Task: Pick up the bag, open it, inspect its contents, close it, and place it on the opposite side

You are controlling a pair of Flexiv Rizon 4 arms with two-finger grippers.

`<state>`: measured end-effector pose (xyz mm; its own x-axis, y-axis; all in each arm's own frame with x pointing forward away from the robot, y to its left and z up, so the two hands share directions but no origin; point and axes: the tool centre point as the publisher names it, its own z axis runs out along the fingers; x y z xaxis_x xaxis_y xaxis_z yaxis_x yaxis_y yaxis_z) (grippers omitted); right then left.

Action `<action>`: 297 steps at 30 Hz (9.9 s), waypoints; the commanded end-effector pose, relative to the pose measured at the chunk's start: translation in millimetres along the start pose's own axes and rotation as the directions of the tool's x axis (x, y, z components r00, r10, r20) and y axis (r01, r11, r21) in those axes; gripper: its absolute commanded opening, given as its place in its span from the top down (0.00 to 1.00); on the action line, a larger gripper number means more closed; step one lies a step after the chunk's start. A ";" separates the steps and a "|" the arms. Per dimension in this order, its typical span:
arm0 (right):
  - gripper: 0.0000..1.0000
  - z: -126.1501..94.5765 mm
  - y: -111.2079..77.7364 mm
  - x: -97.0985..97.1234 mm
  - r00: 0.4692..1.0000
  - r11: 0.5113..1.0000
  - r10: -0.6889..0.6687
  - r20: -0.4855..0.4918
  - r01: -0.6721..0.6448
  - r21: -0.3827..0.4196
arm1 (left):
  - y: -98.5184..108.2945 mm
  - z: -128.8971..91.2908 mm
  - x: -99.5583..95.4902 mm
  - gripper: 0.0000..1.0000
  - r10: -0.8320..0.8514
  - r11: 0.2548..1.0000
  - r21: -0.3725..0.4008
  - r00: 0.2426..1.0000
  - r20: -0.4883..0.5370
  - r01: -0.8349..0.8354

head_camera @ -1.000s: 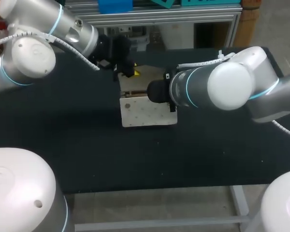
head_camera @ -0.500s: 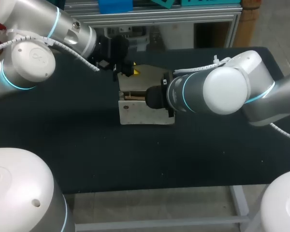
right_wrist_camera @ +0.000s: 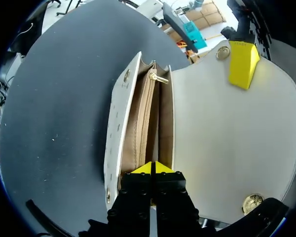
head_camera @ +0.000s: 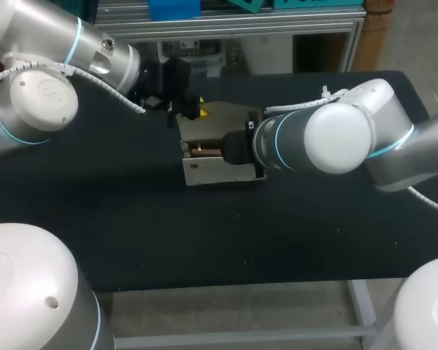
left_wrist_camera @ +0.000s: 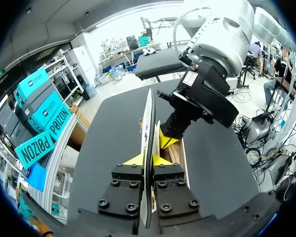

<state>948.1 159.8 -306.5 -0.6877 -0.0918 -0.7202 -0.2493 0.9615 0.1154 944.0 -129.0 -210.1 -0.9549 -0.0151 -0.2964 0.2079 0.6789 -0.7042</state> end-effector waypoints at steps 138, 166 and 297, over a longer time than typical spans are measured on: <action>1.00 -61.4 -0.7 82.3 0.996 0.999 0.050 0.069 -0.050 0.001 | 65.9 72.4 -12.1 1.00 -0.039 0.998 -0.055 0.994 -0.106 0.033; 0.66 -34.5 -0.1 121.3 0.997 0.994 0.083 -0.001 -0.083 0.067 | 97.4 93.5 -15.6 1.00 -0.079 0.995 -0.079 0.984 -0.161 0.067; 1.00 11.8 -6.6 97.8 0.988 0.981 0.152 -0.023 -0.148 0.124 | 81.2 68.1 57.2 0.62 0.319 0.945 0.127 0.935 -0.153 -0.301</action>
<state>891.9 148.8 -380.3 -0.7530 0.0441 -0.6565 -0.0538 0.9903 0.1282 919.2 -127.9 -325.0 -0.8590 0.3230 -0.3973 0.5117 0.5703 -0.6426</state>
